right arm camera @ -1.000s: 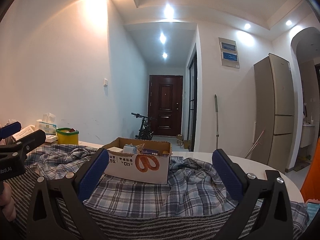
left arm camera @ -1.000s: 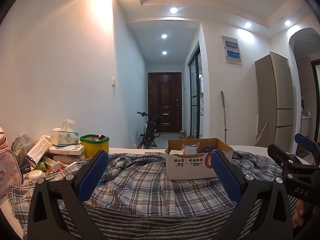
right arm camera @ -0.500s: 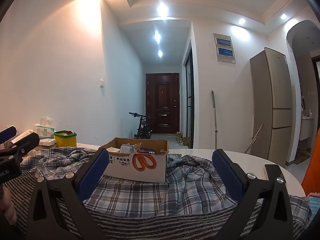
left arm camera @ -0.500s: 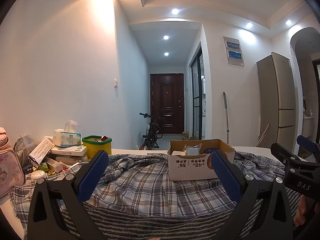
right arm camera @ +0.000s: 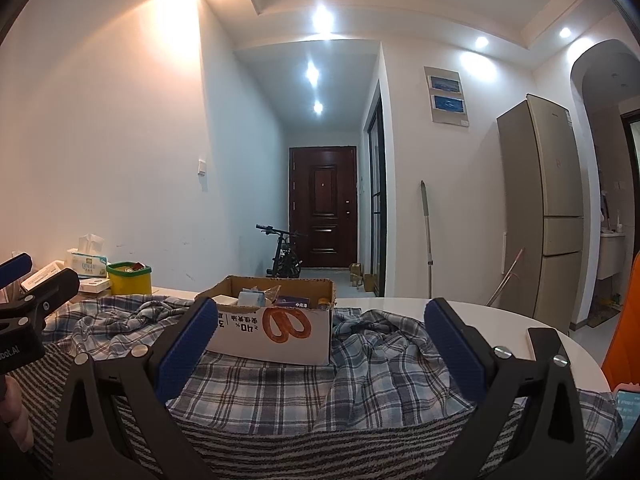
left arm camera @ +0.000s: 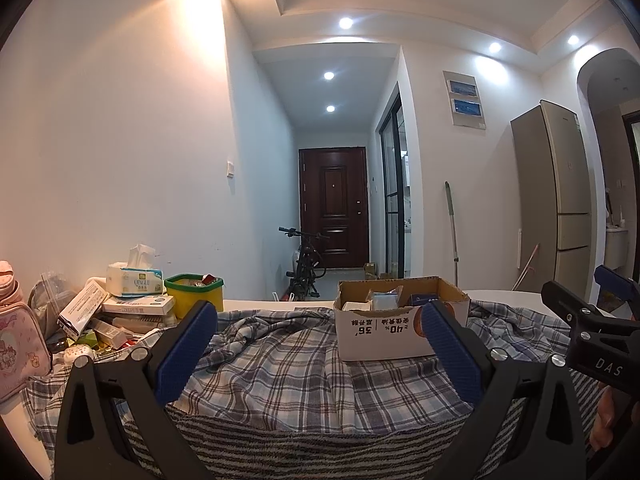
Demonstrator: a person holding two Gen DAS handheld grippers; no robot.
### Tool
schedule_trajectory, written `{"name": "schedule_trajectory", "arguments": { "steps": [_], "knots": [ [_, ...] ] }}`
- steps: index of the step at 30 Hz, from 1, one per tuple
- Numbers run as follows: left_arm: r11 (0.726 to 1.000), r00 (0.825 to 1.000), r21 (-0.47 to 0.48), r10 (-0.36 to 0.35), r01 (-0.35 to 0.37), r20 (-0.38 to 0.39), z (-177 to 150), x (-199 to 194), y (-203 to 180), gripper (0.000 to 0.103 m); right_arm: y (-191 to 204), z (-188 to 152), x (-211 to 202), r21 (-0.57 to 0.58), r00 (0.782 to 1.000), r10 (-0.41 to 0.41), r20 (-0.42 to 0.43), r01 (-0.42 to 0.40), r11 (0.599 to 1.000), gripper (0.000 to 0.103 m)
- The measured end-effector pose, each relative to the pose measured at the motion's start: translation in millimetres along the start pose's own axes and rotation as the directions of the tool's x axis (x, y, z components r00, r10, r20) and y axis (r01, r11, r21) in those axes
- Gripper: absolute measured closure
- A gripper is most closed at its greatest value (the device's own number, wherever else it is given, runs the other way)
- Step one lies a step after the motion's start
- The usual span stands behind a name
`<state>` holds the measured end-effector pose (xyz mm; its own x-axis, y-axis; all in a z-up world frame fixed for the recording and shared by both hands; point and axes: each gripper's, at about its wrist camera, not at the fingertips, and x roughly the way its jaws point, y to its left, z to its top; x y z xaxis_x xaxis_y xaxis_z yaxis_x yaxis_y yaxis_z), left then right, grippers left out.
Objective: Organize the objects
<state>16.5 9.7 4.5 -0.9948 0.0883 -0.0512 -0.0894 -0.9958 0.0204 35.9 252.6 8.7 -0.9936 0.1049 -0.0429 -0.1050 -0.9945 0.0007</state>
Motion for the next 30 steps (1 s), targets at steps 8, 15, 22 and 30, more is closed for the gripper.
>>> {"name": "schedule_trajectory", "arguments": {
  "steps": [8,15,22,30],
  "knots": [
    [1.0,1.0,0.003,-0.001,0.001,0.0,0.2,0.6,0.8,0.0,0.1,-0.3,-1.8,-0.013,1.0,0.001,-0.001,-0.001,1.0,0.0],
    [1.0,1.0,0.013,0.0,0.0,0.001,0.5,1.5,-0.1,0.0,-0.7,0.8,-4.9,-0.008,1.0,0.003,0.016,-0.003,1.0,0.0],
    [1.0,1.0,0.013,0.0,0.0,-0.003,1.2,2.5,0.3,0.0,0.5,1.2,-7.4,-0.01,1.0,0.006,0.023,-0.006,1.0,0.0],
    [1.0,1.0,0.018,0.001,0.0,-0.015,-0.1,4.6,-0.6,0.0,0.6,1.4,-8.8,-0.007,1.0,0.006,0.018,-0.006,1.0,0.0]
  ]
}}
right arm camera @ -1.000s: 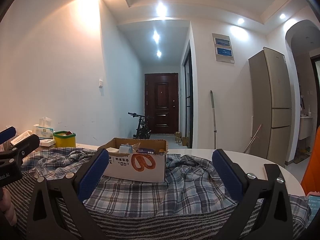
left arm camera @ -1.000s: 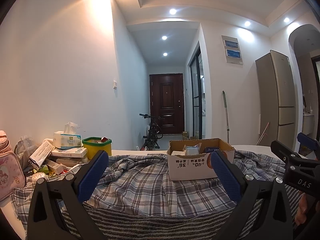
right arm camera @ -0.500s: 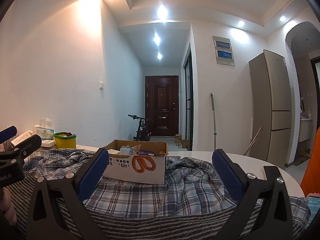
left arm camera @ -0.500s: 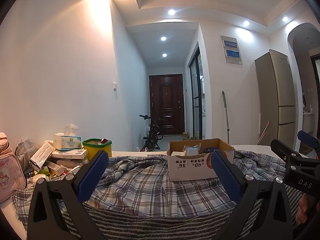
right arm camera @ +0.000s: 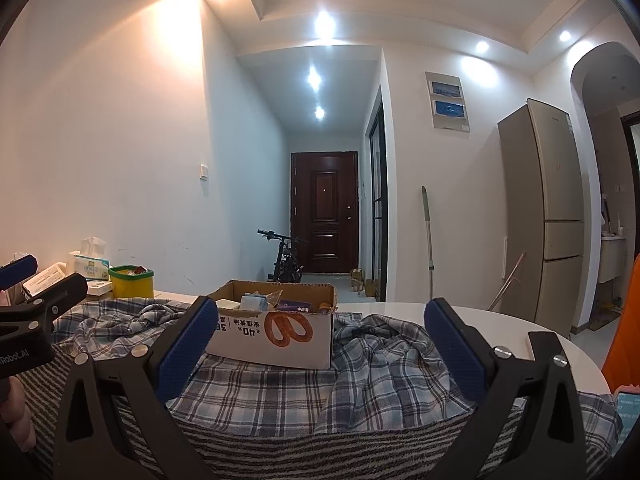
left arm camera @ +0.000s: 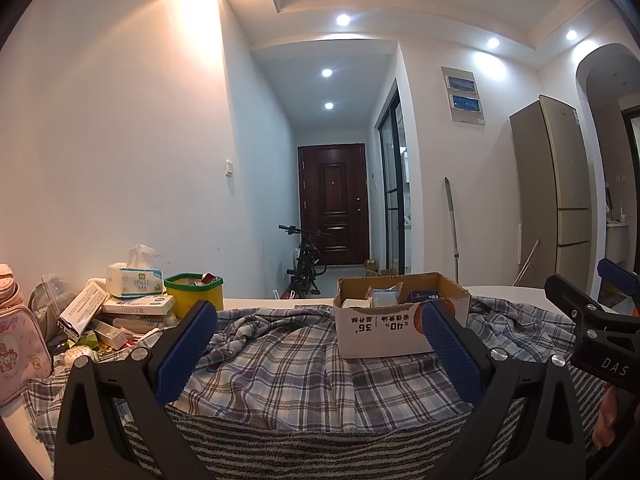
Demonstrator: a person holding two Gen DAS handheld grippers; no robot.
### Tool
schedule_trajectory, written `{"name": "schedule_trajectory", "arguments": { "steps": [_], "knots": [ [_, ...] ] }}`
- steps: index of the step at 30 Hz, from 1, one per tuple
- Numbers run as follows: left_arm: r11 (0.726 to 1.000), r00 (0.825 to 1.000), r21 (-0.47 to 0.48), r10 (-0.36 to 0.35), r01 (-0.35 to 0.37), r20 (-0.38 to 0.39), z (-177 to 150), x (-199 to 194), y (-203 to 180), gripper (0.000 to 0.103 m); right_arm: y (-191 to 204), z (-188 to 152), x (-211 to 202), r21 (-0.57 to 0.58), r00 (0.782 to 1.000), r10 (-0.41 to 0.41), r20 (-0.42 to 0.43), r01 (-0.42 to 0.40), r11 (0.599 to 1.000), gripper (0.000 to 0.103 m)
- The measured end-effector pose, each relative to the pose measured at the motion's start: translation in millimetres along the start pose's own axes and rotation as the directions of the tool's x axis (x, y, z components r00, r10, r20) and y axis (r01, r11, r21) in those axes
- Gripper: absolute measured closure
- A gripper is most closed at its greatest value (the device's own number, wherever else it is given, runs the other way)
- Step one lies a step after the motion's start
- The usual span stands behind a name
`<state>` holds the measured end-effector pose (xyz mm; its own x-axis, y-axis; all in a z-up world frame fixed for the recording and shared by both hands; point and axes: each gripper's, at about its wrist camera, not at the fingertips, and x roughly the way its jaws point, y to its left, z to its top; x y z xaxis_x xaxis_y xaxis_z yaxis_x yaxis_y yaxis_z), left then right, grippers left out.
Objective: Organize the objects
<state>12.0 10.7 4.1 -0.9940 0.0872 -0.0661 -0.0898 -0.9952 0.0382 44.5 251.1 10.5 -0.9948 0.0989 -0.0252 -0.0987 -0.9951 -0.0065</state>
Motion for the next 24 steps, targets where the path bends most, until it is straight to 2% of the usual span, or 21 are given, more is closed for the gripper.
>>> {"name": "schedule_trajectory", "arguments": {
  "steps": [24],
  "knots": [
    [1.0,1.0,-0.004,0.004,-0.004,0.017,2.1,-6.3,3.6,0.0,-4.5,0.5,-0.1,-0.005,1.0,0.001,-0.003,-0.001,1.0,0.0]
  ]
}}
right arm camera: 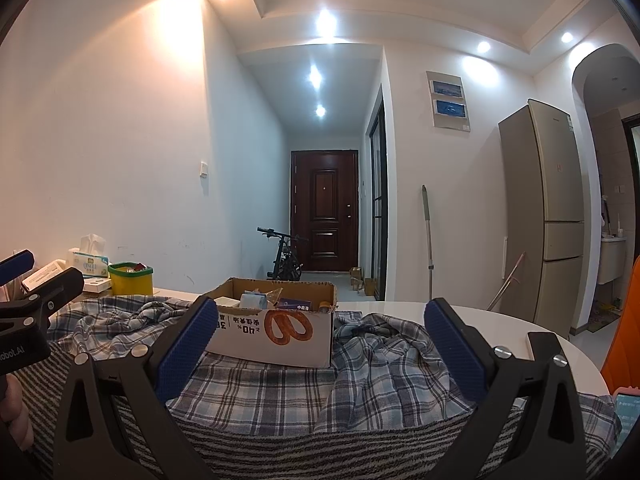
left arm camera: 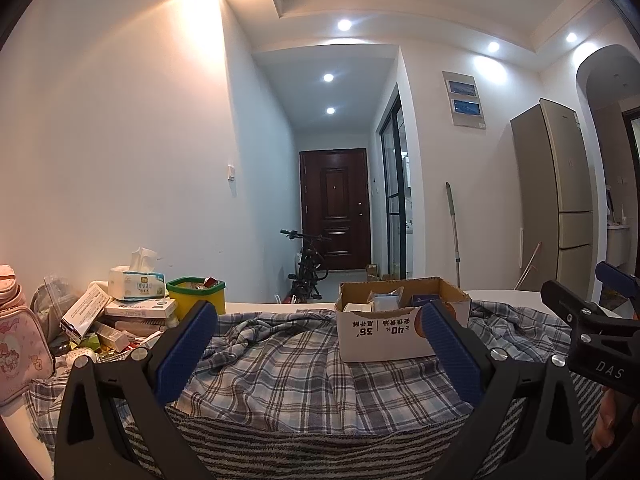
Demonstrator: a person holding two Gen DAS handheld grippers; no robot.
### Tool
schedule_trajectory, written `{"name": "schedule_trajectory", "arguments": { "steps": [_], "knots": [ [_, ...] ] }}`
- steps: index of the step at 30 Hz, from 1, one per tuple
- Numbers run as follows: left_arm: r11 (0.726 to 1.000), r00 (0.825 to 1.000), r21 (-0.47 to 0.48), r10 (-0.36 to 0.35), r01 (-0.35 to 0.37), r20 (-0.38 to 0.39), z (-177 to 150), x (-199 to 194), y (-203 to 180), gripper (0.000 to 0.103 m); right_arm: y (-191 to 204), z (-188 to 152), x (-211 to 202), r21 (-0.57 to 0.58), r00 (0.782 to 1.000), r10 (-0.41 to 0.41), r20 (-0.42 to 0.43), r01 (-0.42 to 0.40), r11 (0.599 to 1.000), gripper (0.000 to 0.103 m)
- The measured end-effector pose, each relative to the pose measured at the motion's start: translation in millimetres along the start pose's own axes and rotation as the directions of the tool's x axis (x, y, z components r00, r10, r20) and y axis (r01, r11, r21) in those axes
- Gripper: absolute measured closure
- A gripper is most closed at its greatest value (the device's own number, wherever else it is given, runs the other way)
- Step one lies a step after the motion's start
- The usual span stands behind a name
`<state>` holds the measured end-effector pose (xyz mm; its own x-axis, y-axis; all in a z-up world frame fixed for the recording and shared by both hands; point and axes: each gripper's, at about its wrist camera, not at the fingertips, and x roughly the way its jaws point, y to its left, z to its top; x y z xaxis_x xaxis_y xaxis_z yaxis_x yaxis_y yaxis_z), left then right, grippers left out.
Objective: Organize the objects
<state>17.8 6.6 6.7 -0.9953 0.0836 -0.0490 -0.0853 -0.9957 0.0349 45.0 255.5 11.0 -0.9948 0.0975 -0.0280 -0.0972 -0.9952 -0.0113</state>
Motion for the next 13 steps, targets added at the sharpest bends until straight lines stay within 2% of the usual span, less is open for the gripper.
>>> {"name": "schedule_trajectory", "arguments": {
  "steps": [13],
  "knots": [
    [1.0,1.0,0.01,0.0,0.0,-0.007,0.3,3.2,-1.5,0.0,-0.2,-0.9,0.6,-0.007,1.0,0.002,0.0,-0.002,1.0,0.0]
  ]
}}
